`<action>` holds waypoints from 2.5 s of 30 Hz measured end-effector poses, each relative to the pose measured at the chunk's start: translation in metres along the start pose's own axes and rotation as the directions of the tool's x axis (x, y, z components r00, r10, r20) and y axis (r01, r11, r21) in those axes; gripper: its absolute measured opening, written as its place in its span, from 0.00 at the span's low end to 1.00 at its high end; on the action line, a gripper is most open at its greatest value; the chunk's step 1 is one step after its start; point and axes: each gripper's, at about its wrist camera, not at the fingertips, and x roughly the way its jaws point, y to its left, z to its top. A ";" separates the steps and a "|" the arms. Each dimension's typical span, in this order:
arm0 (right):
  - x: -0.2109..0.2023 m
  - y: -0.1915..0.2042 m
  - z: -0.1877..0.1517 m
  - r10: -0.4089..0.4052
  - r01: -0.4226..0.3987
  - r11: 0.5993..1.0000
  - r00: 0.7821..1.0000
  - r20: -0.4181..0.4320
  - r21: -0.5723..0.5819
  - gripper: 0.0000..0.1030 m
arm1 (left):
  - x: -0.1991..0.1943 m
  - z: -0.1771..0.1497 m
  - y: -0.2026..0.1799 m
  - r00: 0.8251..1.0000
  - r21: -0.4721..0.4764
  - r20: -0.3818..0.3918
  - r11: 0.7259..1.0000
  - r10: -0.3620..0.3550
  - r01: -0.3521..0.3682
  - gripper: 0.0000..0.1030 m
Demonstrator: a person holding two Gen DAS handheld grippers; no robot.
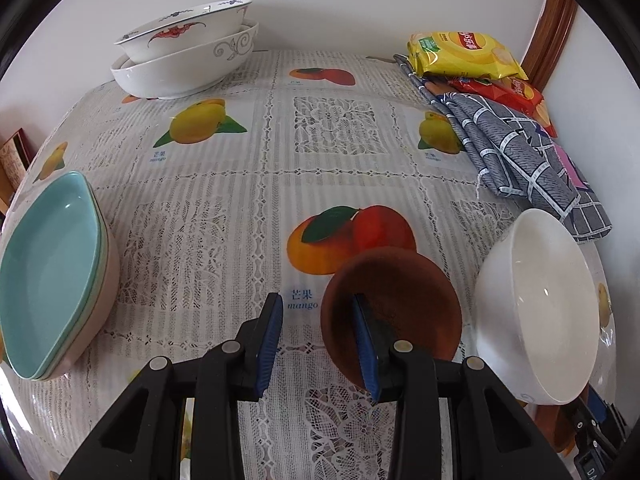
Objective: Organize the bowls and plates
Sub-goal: 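Close the right tool on a terracotta bowl while the left tool grips another, then carry the right tool's terracotta bowl into the white bowl while the left tool holds its bowl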
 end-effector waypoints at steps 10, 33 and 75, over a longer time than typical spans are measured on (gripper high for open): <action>0.005 0.003 0.004 -0.006 0.006 1.000 1.000 0.010 -0.002 0.23 | 0.001 0.000 0.000 0.997 0.002 0.014 0.997 -0.072 0.072 0.15; -0.014 0.023 0.000 -0.013 0.015 1.000 0.998 0.060 -0.024 0.08 | -0.027 -0.008 0.001 0.991 0.032 0.032 0.991 -0.131 0.130 0.09; -0.050 0.076 0.059 -0.002 0.021 0.995 0.982 0.188 -0.098 0.09 | -0.114 0.015 0.046 0.973 0.012 0.196 0.993 -0.118 0.118 0.09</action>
